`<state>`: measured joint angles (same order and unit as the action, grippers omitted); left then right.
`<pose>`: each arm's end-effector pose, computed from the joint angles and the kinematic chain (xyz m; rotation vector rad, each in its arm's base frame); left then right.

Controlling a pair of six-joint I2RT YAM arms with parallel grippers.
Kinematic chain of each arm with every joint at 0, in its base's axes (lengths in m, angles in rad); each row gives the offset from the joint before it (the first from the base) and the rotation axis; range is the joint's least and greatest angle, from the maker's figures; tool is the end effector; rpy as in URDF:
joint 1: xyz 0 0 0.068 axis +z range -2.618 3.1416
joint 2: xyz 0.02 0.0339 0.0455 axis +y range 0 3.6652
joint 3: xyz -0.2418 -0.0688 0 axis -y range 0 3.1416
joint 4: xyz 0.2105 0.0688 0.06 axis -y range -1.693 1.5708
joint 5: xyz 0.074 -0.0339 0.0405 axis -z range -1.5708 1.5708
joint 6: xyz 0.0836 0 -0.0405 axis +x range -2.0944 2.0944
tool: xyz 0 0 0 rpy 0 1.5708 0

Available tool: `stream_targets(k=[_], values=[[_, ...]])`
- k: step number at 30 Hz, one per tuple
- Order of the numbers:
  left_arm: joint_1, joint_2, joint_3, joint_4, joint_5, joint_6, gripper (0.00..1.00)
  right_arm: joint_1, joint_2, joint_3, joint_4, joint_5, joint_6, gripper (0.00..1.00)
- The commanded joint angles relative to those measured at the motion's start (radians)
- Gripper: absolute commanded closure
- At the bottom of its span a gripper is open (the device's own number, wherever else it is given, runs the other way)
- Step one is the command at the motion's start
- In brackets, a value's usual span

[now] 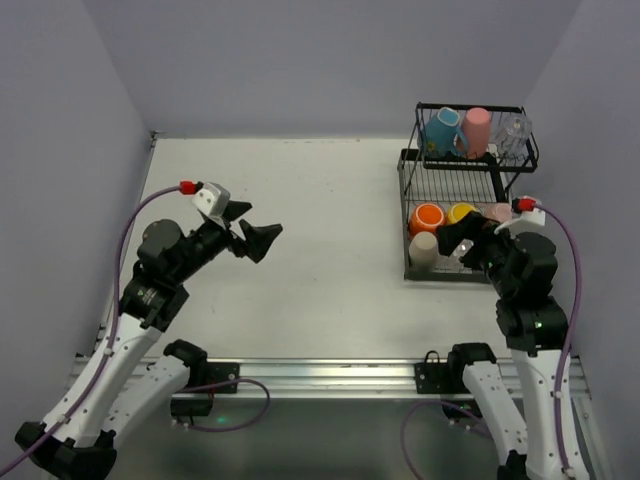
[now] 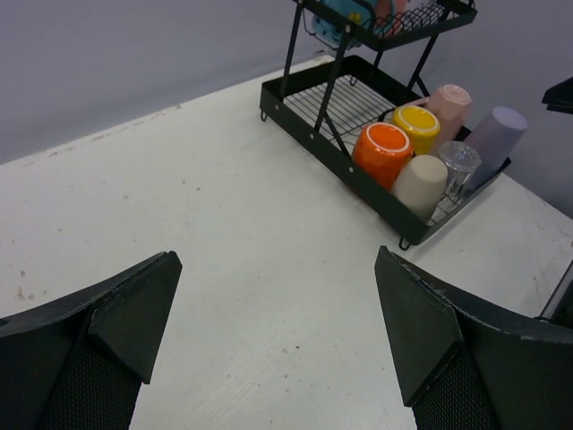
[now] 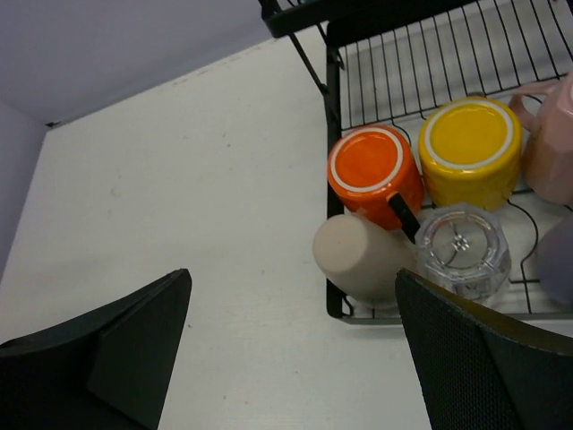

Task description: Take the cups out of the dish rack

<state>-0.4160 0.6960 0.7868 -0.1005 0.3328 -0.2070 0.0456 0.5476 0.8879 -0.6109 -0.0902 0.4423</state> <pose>0.1643 -0.1024 0.3459 0.4338 1.5716 -0.7453 0.1430 0.0141 0.3242 0.3040 1.8364 0.4231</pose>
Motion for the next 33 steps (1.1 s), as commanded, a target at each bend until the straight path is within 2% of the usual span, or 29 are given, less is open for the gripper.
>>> stream_targets(k=[1,4,9,12,25,33], values=[[-0.010,0.017,-0.030,-0.018,0.000,-0.011,0.00,0.007,0.063,0.054,-0.087,0.072,-0.051,0.01],[-0.020,0.010,-0.073,-0.019,-0.047,-0.043,0.00,0.032,0.135,0.074,-0.084,0.087,-0.065,0.01],[-0.030,0.014,-0.090,0.004,-0.092,-0.063,0.00,0.135,0.271,0.115,-0.084,0.258,-0.106,0.01],[-0.040,0.022,-0.086,0.002,-0.098,-0.046,0.00,0.168,0.348,0.149,-0.092,0.306,-0.132,0.01],[-0.047,0.022,-0.087,-0.021,-0.127,-0.026,0.00,0.256,0.627,0.189,-0.061,0.277,-0.189,0.01],[-0.047,0.036,-0.086,-0.022,-0.129,-0.025,0.00,0.289,0.664,0.158,-0.079,0.346,-0.172,0.04]])
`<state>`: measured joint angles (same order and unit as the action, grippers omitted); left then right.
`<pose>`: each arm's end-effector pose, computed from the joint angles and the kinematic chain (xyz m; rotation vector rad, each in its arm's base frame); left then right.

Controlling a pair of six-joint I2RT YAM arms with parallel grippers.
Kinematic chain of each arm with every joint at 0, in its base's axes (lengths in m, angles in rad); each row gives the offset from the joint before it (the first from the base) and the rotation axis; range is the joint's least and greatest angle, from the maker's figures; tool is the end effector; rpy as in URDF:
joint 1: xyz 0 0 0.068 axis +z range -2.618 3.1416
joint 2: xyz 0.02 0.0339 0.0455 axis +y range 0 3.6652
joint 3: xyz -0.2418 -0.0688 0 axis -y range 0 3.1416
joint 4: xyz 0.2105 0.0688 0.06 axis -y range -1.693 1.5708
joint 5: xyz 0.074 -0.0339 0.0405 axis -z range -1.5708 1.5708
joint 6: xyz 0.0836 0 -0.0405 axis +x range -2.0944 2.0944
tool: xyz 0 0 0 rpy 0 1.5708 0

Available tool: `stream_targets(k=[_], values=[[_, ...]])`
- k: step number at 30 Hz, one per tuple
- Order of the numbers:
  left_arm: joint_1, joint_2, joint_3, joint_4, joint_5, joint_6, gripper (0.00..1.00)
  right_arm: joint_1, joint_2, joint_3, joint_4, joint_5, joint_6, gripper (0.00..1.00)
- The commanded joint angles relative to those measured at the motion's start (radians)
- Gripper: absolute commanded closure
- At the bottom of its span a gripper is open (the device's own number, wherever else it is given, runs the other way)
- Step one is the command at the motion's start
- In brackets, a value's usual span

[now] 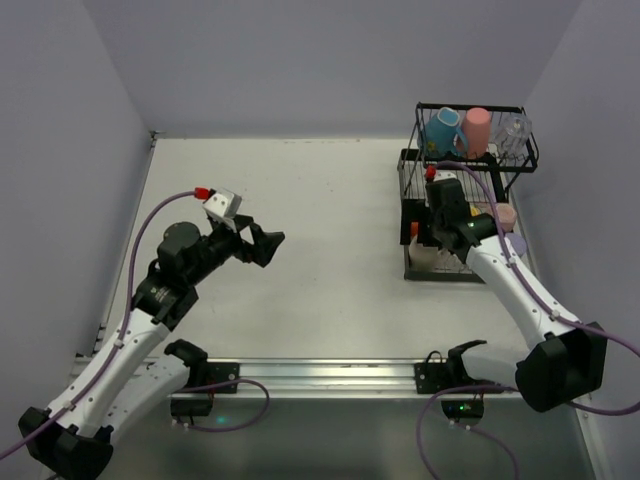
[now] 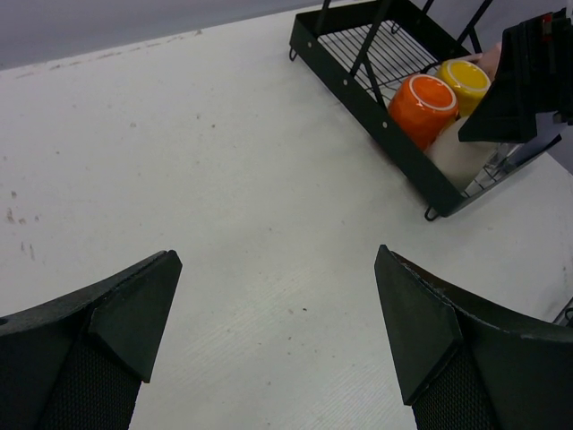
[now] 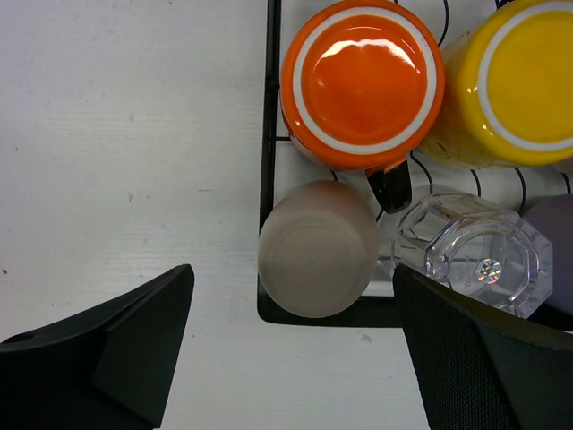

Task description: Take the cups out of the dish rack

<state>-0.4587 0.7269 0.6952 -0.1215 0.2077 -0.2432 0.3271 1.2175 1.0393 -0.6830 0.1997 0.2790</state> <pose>0.1767 -0.1065 0.3037 0.3465 1.7371 -0.6927 0.2475 0.0665 0.2438 0.0314 2.4093 0.0360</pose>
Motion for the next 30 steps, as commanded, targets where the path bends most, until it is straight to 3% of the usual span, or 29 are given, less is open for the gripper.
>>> stream_targets(k=[1,20,24,25,26,30], values=[[-0.005,0.006,0.007,-0.001,-0.002,0.009,0.00,0.010,-0.006,-0.001,-0.004,0.056,-0.008,0.05],[-0.005,0.012,0.006,-0.001,-0.011,0.008,0.00,0.012,0.109,-0.021,0.033,0.113,0.026,0.23],[-0.005,0.011,0.006,-0.001,-0.013,0.007,0.00,0.013,0.113,-0.019,0.031,0.122,0.029,0.33],[-0.005,0.009,0.006,-0.001,-0.011,0.007,0.00,0.013,0.109,-0.021,0.031,0.122,0.031,0.47],[-0.005,0.009,0.006,-0.001,-0.013,0.007,0.00,0.012,0.103,-0.018,0.030,0.127,0.034,0.54],[-0.005,0.006,0.006,-0.003,-0.021,0.007,0.00,0.029,0.051,-0.001,0.010,0.176,0.045,0.64]])
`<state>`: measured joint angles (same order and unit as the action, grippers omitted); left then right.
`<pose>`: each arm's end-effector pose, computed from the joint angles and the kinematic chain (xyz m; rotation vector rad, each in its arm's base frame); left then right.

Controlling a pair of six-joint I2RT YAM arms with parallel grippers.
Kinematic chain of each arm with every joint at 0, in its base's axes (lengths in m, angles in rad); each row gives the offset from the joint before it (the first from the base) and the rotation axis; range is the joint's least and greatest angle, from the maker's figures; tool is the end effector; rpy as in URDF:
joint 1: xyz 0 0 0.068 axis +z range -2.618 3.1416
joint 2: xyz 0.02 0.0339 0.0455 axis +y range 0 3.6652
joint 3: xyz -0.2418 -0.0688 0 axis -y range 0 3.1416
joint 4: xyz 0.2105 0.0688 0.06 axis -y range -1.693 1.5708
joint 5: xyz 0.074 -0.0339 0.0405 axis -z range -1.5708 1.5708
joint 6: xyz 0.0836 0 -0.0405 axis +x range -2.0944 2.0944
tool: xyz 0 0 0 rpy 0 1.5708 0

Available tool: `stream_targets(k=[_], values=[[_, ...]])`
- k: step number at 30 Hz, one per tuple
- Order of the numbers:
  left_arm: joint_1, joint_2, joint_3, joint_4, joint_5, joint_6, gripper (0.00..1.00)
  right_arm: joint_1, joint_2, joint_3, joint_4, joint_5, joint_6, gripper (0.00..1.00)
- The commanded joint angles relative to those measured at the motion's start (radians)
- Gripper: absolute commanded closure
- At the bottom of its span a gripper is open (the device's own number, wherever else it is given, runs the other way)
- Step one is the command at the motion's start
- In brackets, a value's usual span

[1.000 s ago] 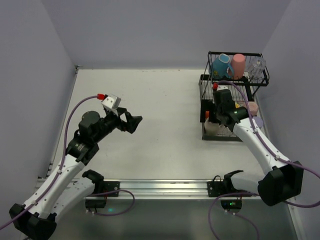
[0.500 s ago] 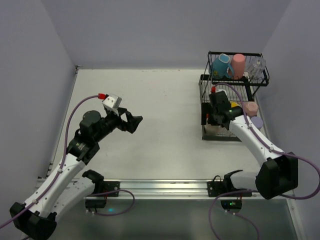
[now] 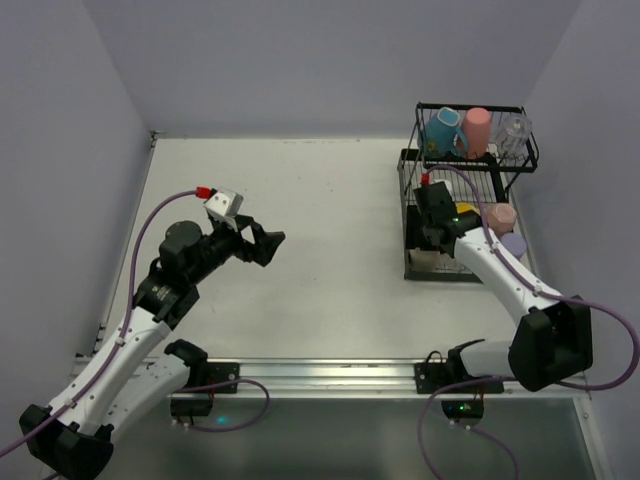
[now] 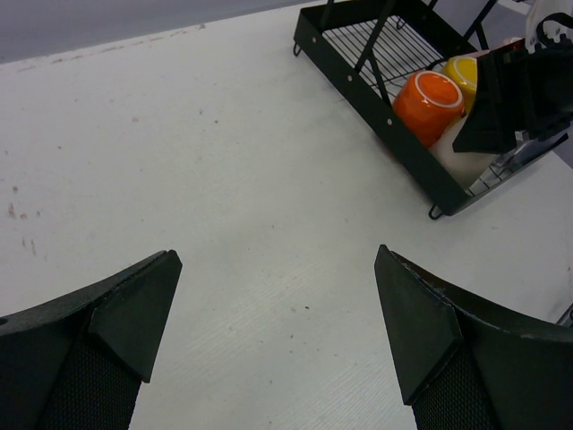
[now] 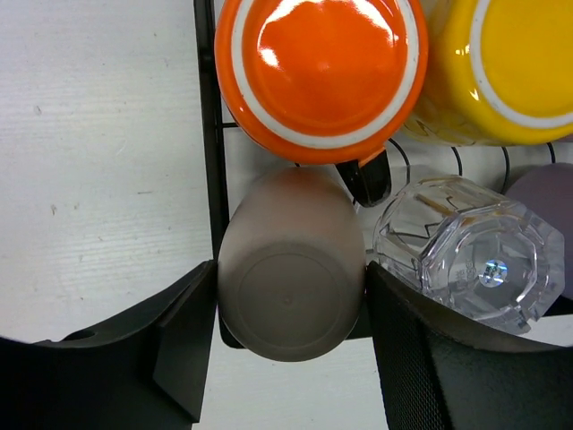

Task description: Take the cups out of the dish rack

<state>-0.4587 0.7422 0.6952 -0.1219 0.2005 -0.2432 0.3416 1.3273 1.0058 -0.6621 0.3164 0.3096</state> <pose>0.1797 -0.1073 0.3008 0.3417 1.7536 -0.6846 0.2588 0.0644 0.2108 0.0801 2.4873 -0.1353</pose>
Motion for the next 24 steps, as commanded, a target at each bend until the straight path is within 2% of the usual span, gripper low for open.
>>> stream_targets(k=[1,4,12,18,20,21,24], values=[[-0.005,-0.007,0.006,-0.002,-0.016,0.005,0.00,0.017,-0.077,0.040,-0.022,0.076,0.016,0.65],[-0.005,-0.006,0.009,-0.002,-0.024,0.004,0.00,0.036,-0.157,0.085,-0.043,0.104,0.017,0.70],[-0.003,0.003,0.026,-0.004,-0.046,-0.014,0.00,0.128,-0.284,0.158,-0.057,0.069,0.013,0.71],[-0.003,0.039,0.046,0.002,0.007,-0.036,0.00,0.169,-0.301,0.160,0.053,-0.152,0.026,0.71],[-0.003,0.048,0.046,0.016,0.042,-0.060,0.00,0.175,-0.306,0.146,0.128,-0.215,0.052,0.72],[-0.003,0.058,0.046,0.025,0.060,-0.082,0.00,0.177,-0.312,0.133,0.165,-0.299,0.068,0.72],[-0.003,0.078,0.020,0.118,0.195,-0.200,0.00,0.177,-0.349,0.051,0.376,-0.420,0.163,0.73]])
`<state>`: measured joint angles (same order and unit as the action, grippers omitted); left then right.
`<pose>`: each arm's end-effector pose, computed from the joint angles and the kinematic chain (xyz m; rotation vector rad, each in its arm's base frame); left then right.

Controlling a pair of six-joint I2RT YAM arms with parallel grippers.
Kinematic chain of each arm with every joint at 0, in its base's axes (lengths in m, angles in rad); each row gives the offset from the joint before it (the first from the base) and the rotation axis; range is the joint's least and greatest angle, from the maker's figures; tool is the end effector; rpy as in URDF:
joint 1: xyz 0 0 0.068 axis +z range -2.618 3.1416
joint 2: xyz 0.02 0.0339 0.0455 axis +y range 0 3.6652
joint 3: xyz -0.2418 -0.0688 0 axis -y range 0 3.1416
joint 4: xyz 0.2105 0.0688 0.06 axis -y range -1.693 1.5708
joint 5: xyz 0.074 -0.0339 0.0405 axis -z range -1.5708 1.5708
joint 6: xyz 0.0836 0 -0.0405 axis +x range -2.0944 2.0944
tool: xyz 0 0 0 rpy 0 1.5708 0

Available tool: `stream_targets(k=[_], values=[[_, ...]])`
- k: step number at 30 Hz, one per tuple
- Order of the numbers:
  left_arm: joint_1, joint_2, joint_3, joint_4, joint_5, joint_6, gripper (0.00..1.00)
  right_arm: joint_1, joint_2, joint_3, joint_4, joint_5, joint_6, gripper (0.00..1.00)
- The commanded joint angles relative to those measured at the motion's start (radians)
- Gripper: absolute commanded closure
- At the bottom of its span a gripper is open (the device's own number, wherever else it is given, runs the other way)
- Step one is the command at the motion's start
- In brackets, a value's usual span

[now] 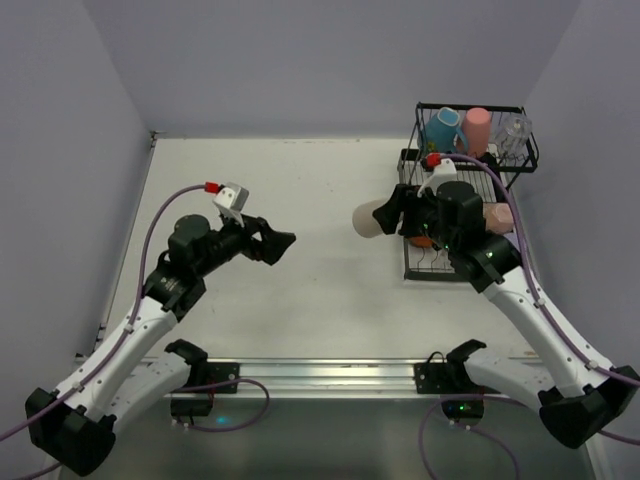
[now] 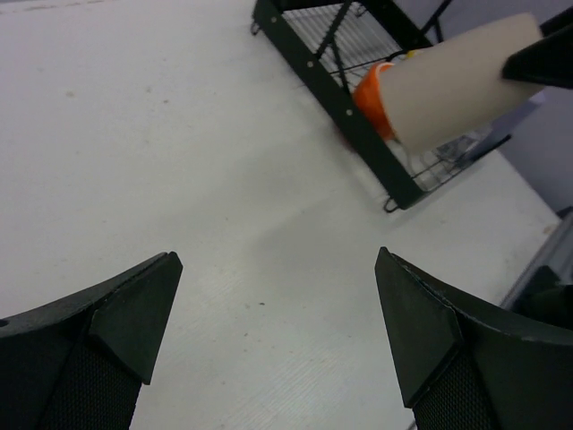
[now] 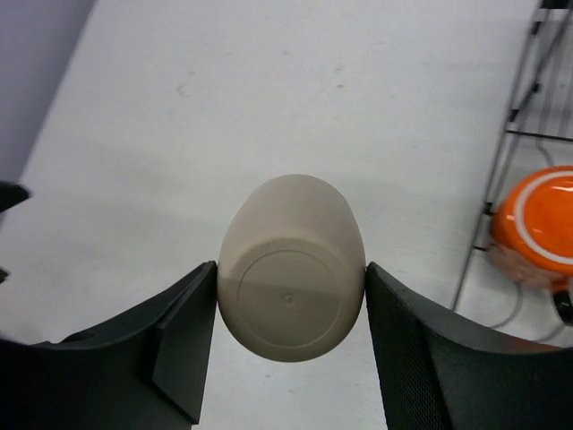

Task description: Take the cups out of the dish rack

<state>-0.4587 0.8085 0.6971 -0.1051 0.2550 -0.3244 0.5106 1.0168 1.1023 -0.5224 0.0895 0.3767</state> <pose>0.1881 -0.1164 0.2913 0.3127 1.8233 -0.7826 0.2129 0.1107 0.3303 -0.0783 2.0366 0.4744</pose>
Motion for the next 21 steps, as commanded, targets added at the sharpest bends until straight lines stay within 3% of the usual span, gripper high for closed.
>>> stream_targets(k=[1,3,7,13,21], values=[[-0.003,0.018,0.003,0.217,0.220,-0.198,0.00,0.006,-0.046,-0.067,0.349,-0.264,0.120,0.73],[-0.003,0.046,-0.033,0.324,0.304,-0.321,0.00,0.008,-0.047,-0.114,0.465,-0.312,0.197,0.73],[-0.005,0.095,-0.053,0.543,0.338,-0.501,0.02,0.008,-0.035,-0.163,0.603,-0.436,0.307,0.74],[-0.005,0.188,-0.068,0.685,0.386,-0.648,0.29,0.006,-0.026,-0.240,0.803,-0.536,0.444,0.76],[-0.011,0.205,-0.085,0.803,0.409,-0.725,0.49,0.008,0.046,-0.301,0.946,-0.638,0.536,0.76]])
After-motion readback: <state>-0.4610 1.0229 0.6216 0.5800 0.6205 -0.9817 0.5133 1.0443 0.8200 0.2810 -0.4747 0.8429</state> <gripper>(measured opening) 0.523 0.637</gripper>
